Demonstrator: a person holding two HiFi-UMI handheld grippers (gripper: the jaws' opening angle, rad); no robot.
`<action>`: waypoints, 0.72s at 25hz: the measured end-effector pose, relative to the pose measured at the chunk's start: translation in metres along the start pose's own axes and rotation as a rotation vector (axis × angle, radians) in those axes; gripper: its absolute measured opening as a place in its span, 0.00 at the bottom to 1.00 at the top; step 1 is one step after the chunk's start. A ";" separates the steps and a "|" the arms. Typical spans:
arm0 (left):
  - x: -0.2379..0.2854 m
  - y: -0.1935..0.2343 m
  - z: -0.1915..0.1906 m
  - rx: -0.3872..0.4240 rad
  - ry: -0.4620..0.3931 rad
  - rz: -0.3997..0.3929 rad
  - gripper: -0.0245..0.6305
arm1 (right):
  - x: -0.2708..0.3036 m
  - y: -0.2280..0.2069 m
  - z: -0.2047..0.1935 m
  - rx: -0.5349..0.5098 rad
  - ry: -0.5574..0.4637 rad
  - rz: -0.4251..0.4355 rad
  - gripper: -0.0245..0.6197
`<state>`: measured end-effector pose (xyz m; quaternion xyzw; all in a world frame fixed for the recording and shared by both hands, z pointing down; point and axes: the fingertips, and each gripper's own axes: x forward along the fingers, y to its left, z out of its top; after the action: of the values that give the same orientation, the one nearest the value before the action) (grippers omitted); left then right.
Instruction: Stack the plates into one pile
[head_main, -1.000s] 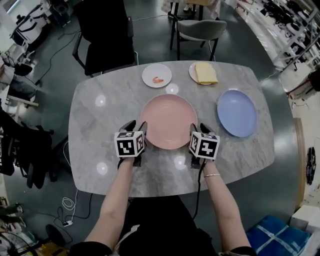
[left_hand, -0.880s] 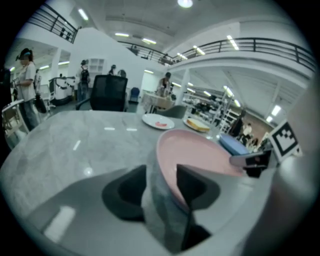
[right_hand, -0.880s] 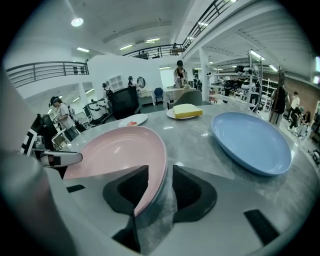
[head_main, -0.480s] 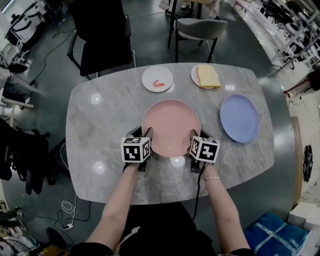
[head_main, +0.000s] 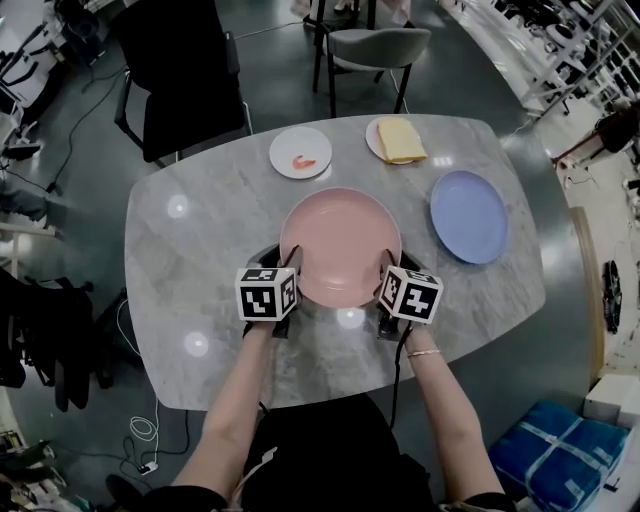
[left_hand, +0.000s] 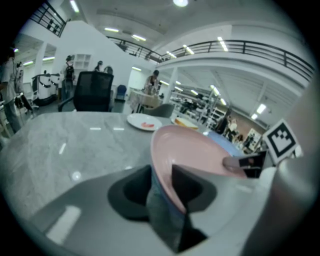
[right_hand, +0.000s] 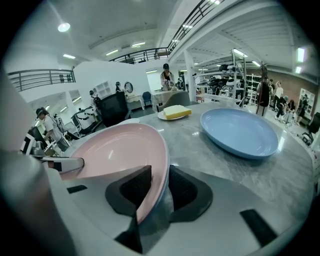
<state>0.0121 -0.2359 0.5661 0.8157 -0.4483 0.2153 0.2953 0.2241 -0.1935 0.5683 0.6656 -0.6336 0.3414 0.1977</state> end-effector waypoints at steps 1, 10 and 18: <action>0.000 -0.003 0.003 0.006 -0.001 -0.011 0.24 | -0.004 -0.002 0.002 0.009 -0.009 -0.005 0.20; 0.013 -0.058 0.022 0.046 -0.010 -0.115 0.24 | -0.046 -0.047 0.021 0.023 -0.084 -0.089 0.19; 0.043 -0.133 0.036 0.098 0.008 -0.170 0.24 | -0.072 -0.122 0.033 0.056 -0.116 -0.142 0.18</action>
<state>0.1511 -0.2298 0.5276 0.8634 -0.3652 0.2142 0.2742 0.3525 -0.1511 0.5150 0.7327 -0.5854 0.3048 0.1656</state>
